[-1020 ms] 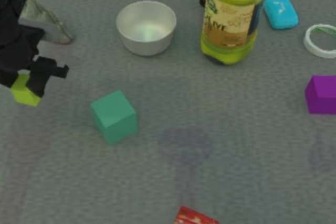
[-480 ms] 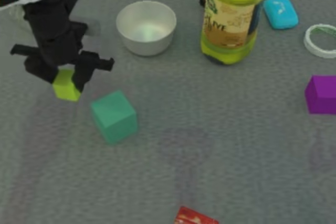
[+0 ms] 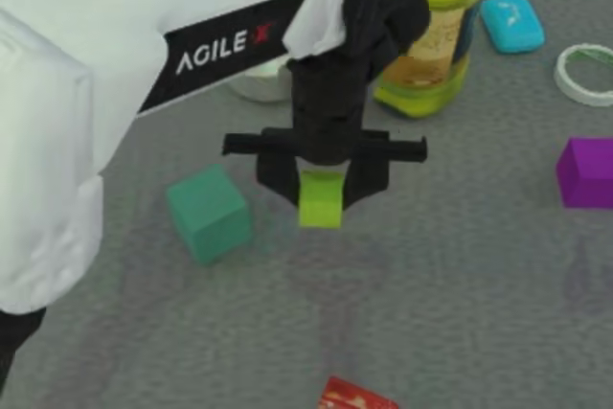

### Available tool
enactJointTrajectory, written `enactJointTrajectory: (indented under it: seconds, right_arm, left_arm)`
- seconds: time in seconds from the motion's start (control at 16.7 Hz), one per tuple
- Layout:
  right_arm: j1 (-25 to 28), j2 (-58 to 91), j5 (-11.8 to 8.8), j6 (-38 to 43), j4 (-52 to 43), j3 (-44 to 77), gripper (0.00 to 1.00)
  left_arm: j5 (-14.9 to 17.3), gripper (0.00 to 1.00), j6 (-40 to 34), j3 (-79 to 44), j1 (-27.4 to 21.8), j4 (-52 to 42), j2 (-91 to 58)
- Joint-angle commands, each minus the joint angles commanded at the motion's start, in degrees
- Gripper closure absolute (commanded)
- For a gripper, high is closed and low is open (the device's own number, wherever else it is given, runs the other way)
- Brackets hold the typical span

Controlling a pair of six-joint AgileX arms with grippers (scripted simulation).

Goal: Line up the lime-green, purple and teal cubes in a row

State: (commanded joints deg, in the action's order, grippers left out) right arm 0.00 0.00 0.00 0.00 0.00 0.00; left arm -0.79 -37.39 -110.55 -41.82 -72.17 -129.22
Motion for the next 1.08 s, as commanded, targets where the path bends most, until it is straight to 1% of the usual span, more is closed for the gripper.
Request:
enactJointTrajectory:
  seconds: [0.12,0.24,0.36,0.42,0.84,1.08]
  right_arm:
    - [0.00,0.00,0.00,0.00,0.00,0.00,0.00]
    - [0.00,0.00,0.00,0.00,0.00,0.00,0.00]
    - [0.00,0.00,0.00,0.00,0.00,0.00,0.00]
    - [0.00,0.00,0.00,0.00,0.00,0.00,0.00]
    - [0.00,0.00,0.00,0.00,0.00,0.00,0.00]
    - [0.00,0.00,0.00,0.00,0.00,0.00,0.00]
  left_arm:
    - [-0.24,1.00,-8.59,-3.51,-6.35,-1.67,-1.61]
    - [-0.50,1.00,-15.19,-6.38,-11.72,-2.91,-2.73]
    - [-0.74,1.00,-19.28,-8.31,-15.43,-3.65,-3.32]
    - [-0.82,1.00,-20.43,-8.87,-16.53,-3.85,-3.45]
    - [-0.81,1.00,-20.76,-8.03,-16.90,-2.85,-3.33]
    - [-0.82,1.00,-20.88,-1.48,-16.72,5.24,-4.47]
